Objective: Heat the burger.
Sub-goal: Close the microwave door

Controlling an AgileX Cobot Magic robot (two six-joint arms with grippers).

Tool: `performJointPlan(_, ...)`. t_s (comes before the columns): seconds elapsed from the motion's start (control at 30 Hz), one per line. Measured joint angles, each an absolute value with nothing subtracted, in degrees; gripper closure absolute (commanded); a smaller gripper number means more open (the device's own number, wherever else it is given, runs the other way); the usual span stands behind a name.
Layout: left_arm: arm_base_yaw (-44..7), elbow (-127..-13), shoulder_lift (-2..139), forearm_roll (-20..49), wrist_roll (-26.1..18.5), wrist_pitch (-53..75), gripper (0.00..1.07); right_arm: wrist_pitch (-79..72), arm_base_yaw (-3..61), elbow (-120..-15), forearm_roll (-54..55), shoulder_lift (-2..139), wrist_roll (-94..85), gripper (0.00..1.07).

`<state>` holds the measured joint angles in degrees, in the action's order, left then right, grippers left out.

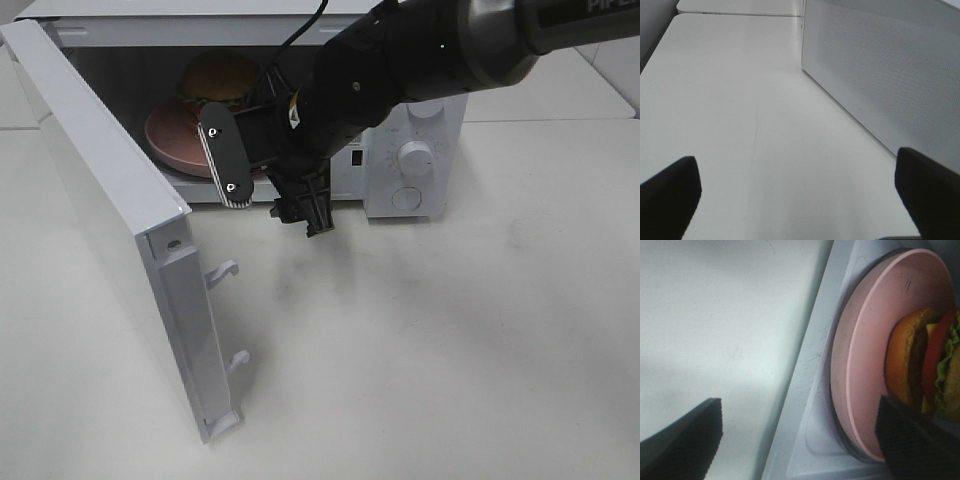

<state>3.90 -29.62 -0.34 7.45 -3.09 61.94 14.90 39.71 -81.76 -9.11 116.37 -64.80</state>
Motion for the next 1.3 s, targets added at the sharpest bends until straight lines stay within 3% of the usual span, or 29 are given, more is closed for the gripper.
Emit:
performJointPlan(0.87, 3.9, -29.62, -0.34, 7.45, -3.09, 61.94, 0.09, 11.46, 37.53, -61.02, -12.83, 98.2, -49.96, 0.31)
performJointPlan(1.3, 3.9, -29.62, -0.34, 7.45, -3.09, 61.94, 0.09, 19.88, 37.53, -53.0, -12.78, 85.83, -25.67, 0.31)
